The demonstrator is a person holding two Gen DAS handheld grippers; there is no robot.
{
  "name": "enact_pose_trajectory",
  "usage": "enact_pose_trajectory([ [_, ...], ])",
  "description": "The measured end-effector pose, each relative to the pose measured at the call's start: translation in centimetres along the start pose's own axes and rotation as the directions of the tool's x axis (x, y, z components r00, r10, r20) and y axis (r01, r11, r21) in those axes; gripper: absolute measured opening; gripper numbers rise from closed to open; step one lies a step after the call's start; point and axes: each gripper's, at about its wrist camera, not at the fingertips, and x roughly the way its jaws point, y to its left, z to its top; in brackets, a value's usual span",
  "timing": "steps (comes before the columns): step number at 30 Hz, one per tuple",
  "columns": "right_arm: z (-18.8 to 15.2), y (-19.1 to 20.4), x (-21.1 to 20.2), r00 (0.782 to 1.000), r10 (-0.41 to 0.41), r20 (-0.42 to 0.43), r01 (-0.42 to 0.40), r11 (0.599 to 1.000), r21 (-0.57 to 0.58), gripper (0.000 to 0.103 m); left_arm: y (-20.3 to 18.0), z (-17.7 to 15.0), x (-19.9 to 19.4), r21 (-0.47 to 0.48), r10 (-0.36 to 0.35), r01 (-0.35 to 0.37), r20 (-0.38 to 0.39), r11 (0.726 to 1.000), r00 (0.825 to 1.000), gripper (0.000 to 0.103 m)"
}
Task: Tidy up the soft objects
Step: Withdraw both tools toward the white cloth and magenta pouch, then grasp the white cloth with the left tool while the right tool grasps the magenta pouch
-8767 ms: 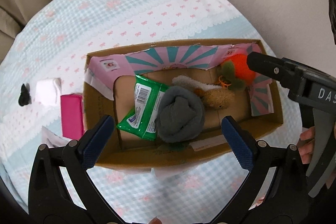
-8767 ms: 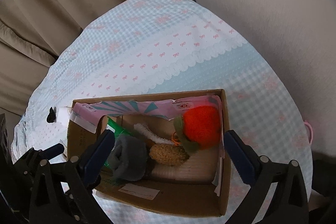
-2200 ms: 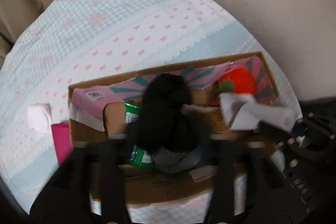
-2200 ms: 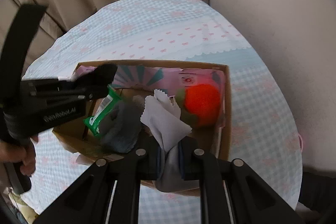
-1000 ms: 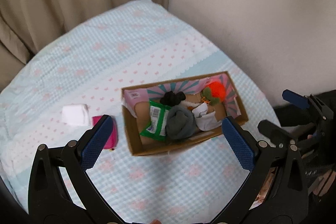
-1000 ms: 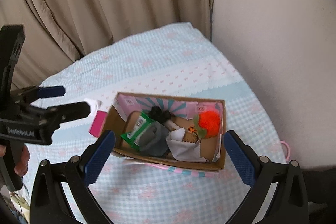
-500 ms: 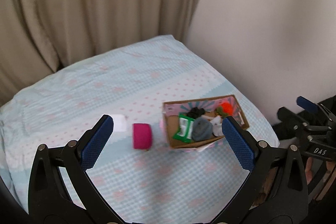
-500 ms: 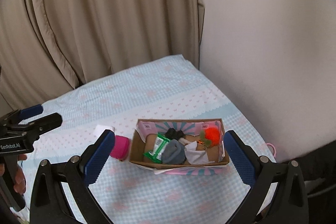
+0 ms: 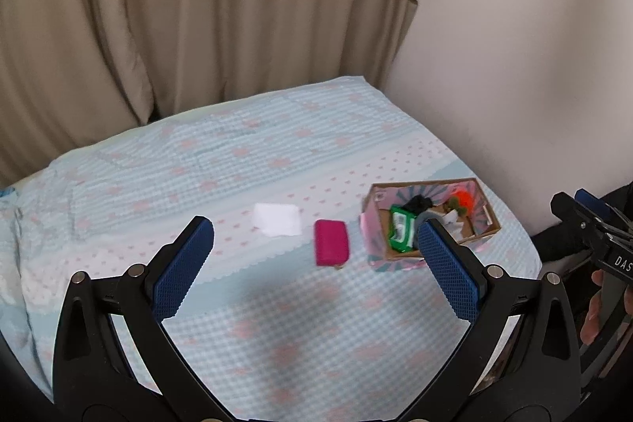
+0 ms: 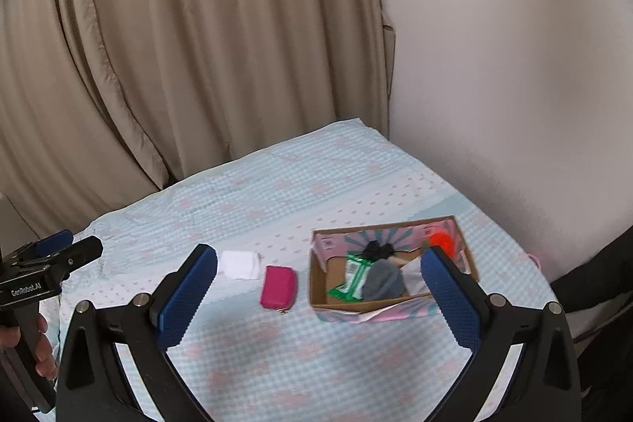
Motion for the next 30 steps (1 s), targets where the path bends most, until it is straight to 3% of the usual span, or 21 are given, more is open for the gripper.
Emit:
enact_pose_trajectory([
  [7,-2.5,4.7,3.0,1.0,-0.003,-0.024,0.003,1.0,0.009,0.103,5.4,-0.8,3.4,-0.011,-0.024,0.023,-0.062,1.0,0.998,0.103],
  [13,-5.2,7.7,7.7,0.998,0.02,-0.062,-0.019,1.0,0.009,0.103,8.7,-1.8,9.3,-0.028,-0.043,0.04,-0.117,0.999,0.992,0.103],
  [21,-10.5,10.7,17.1,0.993,0.02,-0.115,-0.023,0.999,-0.025,0.103,10.3,-4.0,20.7,-0.011,-0.074,0.073,-0.18,0.997,0.981,0.103],
  [30,-15.8,11.2,28.5,0.982,-0.027,-0.189,0.018,0.999,-0.051,0.103,9.7,-6.5,33.4,0.003,-0.107,0.112,-0.244,0.994,0.964,0.103],
])
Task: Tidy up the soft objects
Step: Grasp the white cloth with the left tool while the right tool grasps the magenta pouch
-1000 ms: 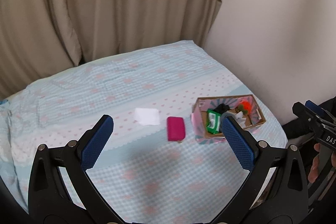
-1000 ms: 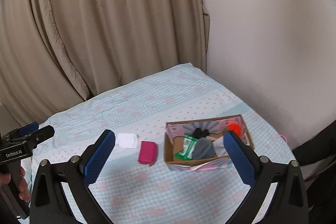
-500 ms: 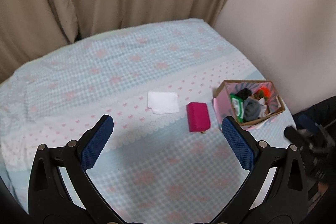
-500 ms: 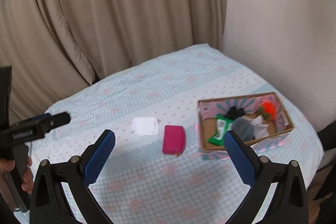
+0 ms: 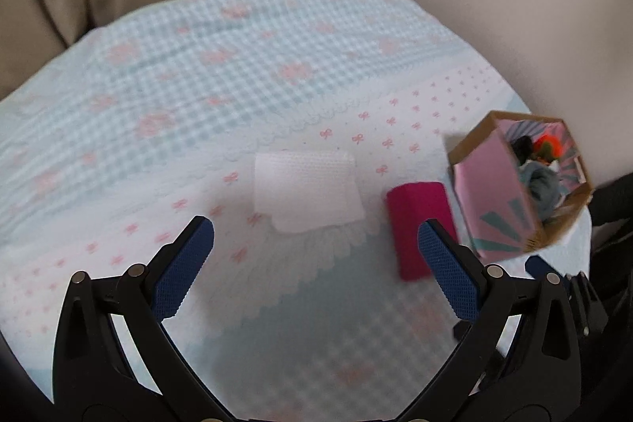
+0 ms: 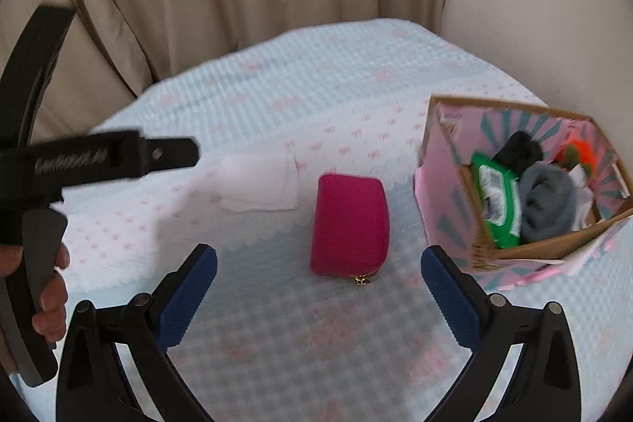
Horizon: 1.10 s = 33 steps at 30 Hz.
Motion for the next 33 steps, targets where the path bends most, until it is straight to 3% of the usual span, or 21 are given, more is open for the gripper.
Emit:
enact_pose_trajectory([
  [11,-0.2,-1.1,8.3,0.999,-0.043,-0.031,0.042,0.999,-0.011,0.103,-0.9,1.6,10.4,0.009,-0.015,0.015,-0.034,1.0,0.999,0.103],
  [19,-0.1,-1.4,11.1,0.997,-0.052,-0.049,0.053,0.998,0.015,0.103,-1.1,1.4,13.7,0.072,0.079,-0.076,-0.051,0.995,0.996,0.099],
  [21,-0.2,-1.5,11.6,0.997,-0.051,-0.06,0.052,0.998,0.021,0.1,-1.3,1.2,13.9,0.11,0.128,-0.121,-0.052,0.987,0.99,0.09],
  [24,-0.1,-1.7,12.4,0.996,-0.051,-0.079,0.054,0.998,0.038,0.088,-1.1,0.9,13.5,0.135,0.145,-0.139,-0.035,0.981,0.989,0.078],
  [26,0.0,-1.9,12.6,0.995,-0.064,-0.082,0.068,0.997,0.045,0.069,-0.5,0.8,13.0,0.127,0.155,-0.151,-0.024,0.98,0.988,0.064],
  [30,0.3,-2.5,12.6,0.994,-0.066,-0.084,0.072,0.995,0.064,0.062,1.4,1.0,12.0,0.059,0.144,-0.143,-0.01,0.988,0.99,0.027],
  [33,0.4,-2.7,12.3,0.994,-0.066,-0.086,0.072,0.995,0.072,0.059,2.5,1.2,11.3,0.019,0.121,-0.121,-0.003,0.992,0.993,0.02],
])
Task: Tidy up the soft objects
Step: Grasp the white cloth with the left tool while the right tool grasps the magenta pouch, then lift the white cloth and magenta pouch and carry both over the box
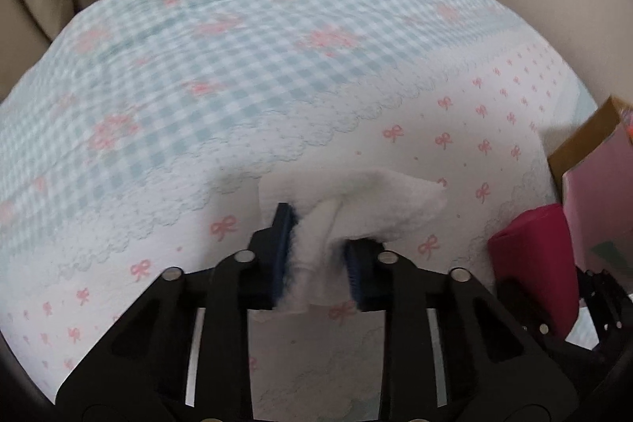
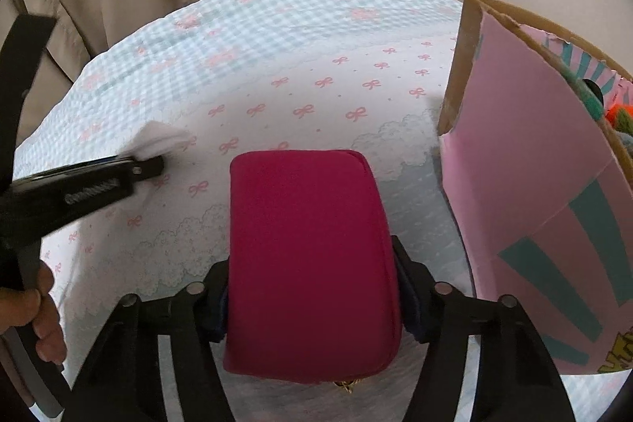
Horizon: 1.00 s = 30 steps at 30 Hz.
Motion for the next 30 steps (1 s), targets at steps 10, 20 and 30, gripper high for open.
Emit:
enact_pose_trajectory([
  [10,0.8,-0.3,-2.6,1.0,0.012,0.013,-0.012,1.0,0.017,0.055,0.1,0.5,-5.0,-0.028,-0.002,0.003,0.048,1.0,0.999,0.018],
  [20,3.7,0.3,-12.0,0.995,0.049,0.084,-0.051,0.999,0.017,0.055,-1.1,1.9,-15.9,-0.041,0.0,0.005,0.122,0.999,0.993,0.018],
  [30,6.5,-2.8,-23.1,0.987,0.107,0.12,-0.112,0.993,0.032,0.054,-5.4,3.3,-27.3,-0.042,0.008,-0.001,0.17,0.999,0.985,0.018],
])
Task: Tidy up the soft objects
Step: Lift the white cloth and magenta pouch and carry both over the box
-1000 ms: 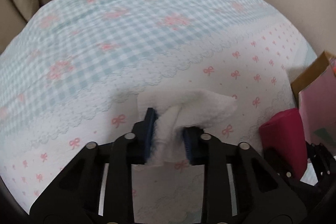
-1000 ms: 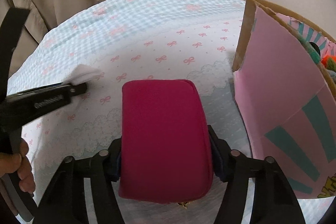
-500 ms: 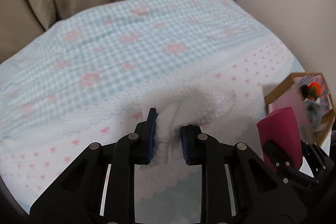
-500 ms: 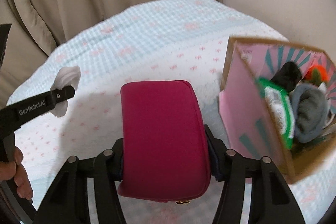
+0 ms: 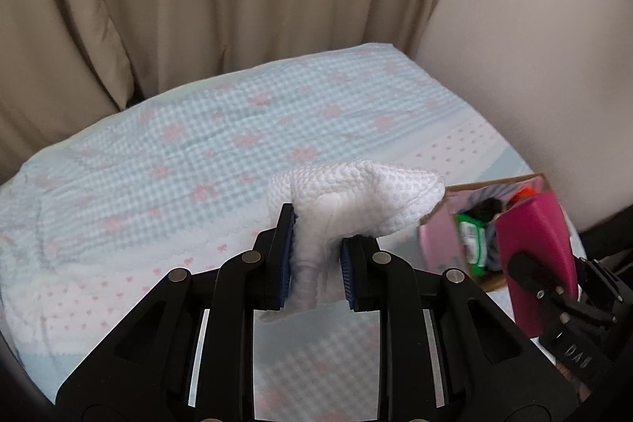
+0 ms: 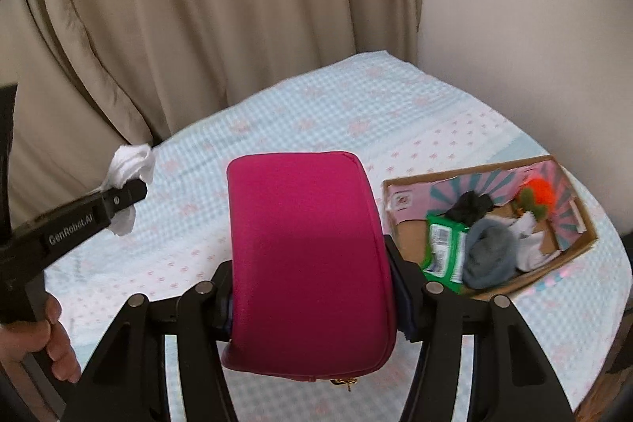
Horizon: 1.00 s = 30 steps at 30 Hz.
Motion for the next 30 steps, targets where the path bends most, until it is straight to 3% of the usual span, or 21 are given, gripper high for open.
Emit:
enact_pose_trajectory([
  [8,3.0,-5.9,-6.3,1.0,-0.014,0.006,0.014,1.0,0.016,0.053,-7.0,1.0,-4.3,0.012,-0.013,0.013,-0.014,1.0,1.0,0.018],
  [14,5.2,-12.3,-8.3,1.0,-0.013,-0.019,0.013,1.0,0.008,0.053,-13.6,1.7,-4.8,0.007,-0.003,0.004,-0.029,1.0,1.0,0.018],
  [22,7.7,-20.5,-6.9,0.995,-0.007,-0.097,0.003,0.999,-0.037,0.053,-21.5,1.9,-0.5,-0.021,-0.001,-0.001,-0.098,1.0,0.995,0.018],
  [30,8.9,-25.8,-1.6,0.977,0.007,-0.213,-0.021,0.998,-0.065,0.053,-27.0,1.2,6.3,-0.026,0.004,-0.009,-0.196,1.0,0.981,0.018],
])
